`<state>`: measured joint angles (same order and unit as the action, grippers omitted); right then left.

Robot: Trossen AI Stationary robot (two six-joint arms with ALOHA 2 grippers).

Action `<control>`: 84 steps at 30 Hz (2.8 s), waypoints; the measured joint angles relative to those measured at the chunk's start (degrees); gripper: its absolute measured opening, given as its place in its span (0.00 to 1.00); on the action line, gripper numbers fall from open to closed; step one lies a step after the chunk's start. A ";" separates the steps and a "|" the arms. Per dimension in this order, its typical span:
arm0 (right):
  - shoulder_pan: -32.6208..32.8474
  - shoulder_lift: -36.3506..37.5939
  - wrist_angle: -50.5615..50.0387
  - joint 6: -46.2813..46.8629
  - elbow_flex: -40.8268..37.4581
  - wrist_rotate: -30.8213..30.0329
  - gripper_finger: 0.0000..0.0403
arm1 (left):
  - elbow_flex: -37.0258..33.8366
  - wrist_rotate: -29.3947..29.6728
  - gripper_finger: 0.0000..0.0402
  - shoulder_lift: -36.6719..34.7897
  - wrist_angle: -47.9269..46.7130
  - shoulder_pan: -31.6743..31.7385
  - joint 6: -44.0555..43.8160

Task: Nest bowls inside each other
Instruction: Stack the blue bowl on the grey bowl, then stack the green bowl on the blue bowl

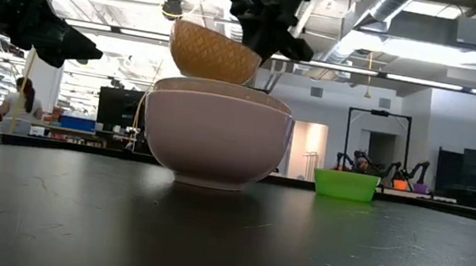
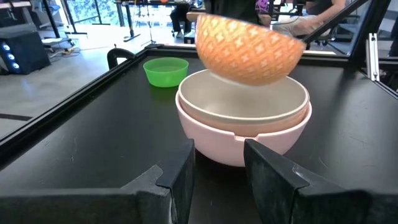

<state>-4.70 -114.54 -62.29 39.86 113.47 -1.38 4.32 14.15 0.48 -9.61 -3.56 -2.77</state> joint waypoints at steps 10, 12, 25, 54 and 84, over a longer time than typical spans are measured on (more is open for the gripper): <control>-0.76 -0.16 -3.14 0.63 -1.25 1.06 0.03 | 0.01 0.00 0.32 0.01 0.00 0.01 0.01; -0.44 -0.16 -3.06 0.65 -1.25 0.67 0.03 | 0.01 0.00 0.32 0.01 0.00 0.00 0.00; 1.81 -2.10 -3.40 2.09 -1.25 -4.38 0.03 | 0.01 -0.01 0.32 0.00 0.00 0.00 0.01; 0.86 -6.74 -4.03 0.15 -1.22 -3.70 0.04 | 0.01 0.00 0.32 -0.01 0.00 0.01 0.01; 1.58 -4.12 -19.32 -9.33 6.02 -7.29 0.21 | 0.01 0.00 0.32 -0.01 0.00 0.01 0.01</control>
<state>-3.13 -118.66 -81.61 30.53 119.49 -8.67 4.34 14.15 0.47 -9.61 -3.55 -2.76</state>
